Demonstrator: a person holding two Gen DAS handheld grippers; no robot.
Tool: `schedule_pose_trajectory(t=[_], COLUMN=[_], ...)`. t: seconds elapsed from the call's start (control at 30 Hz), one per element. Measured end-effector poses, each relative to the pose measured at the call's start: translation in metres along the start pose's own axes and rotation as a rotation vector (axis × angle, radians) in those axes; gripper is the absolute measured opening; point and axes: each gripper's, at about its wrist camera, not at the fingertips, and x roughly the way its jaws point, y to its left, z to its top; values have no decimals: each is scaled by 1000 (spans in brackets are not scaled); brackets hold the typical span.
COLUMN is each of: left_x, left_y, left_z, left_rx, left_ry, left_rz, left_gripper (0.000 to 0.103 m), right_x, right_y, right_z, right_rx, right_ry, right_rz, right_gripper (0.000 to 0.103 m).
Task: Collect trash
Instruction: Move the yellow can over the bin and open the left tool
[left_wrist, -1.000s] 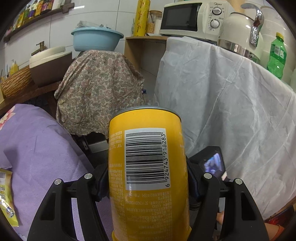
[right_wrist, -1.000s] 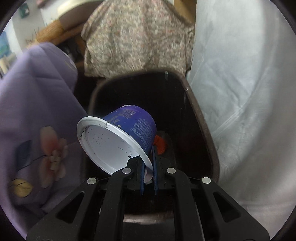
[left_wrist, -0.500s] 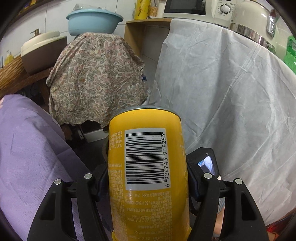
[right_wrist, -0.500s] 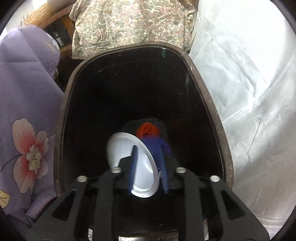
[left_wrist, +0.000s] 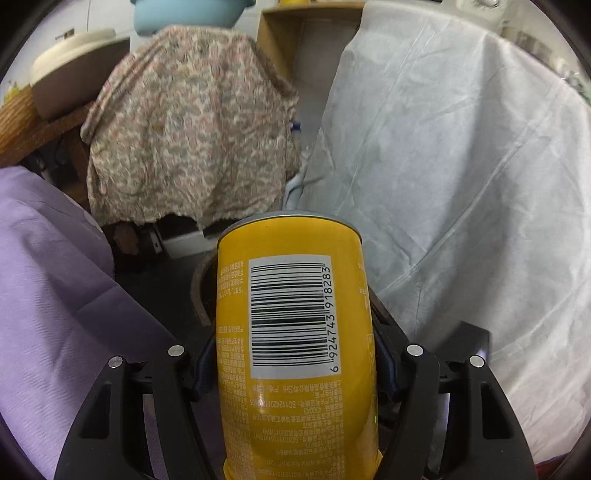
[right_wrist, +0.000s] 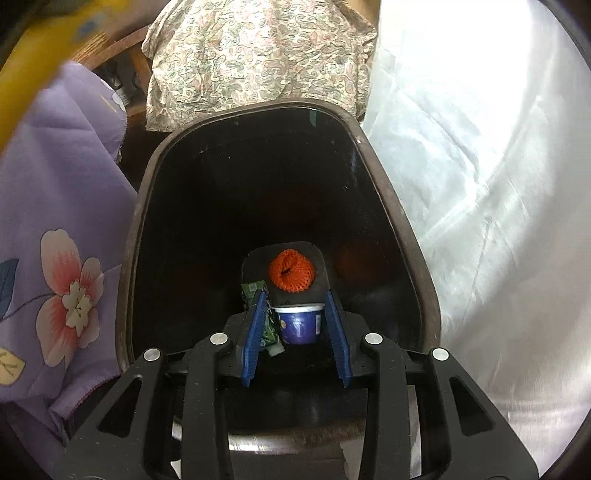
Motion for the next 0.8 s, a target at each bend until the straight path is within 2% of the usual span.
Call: schedule_pose_trajectory(t=[0.2, 0.5, 0.57, 0.6, 0.67, 0.8], left_x=[38, 89, 94, 95, 93, 85], left_y=[0, -8, -4, -3, -2, 1], left_z=[4, 4, 4, 5, 5, 9], left_rx=[-35, -57, -82, -90, -103, -120], left_ry=[96, 217, 232, 235, 228, 211], left_rz=[-3, 0, -15, -23, -26, -43], left_gripper=[65, 66, 68, 74, 80, 80], right_x=[-17, -45, -51, -55, -60, -70], right_y=[-11, -15, -16, -17, -17, -12], right_z=[-19, -41, -44, -47, -50, -55], right_rx=[26, 8, 11, 14, 16, 8], right_ry=[-13, -58, -71, -80, -93, -108], right_rz=[-23, -86, -97, -97, -97, -87], right_gripper=[35, 47, 48, 50, 54, 54])
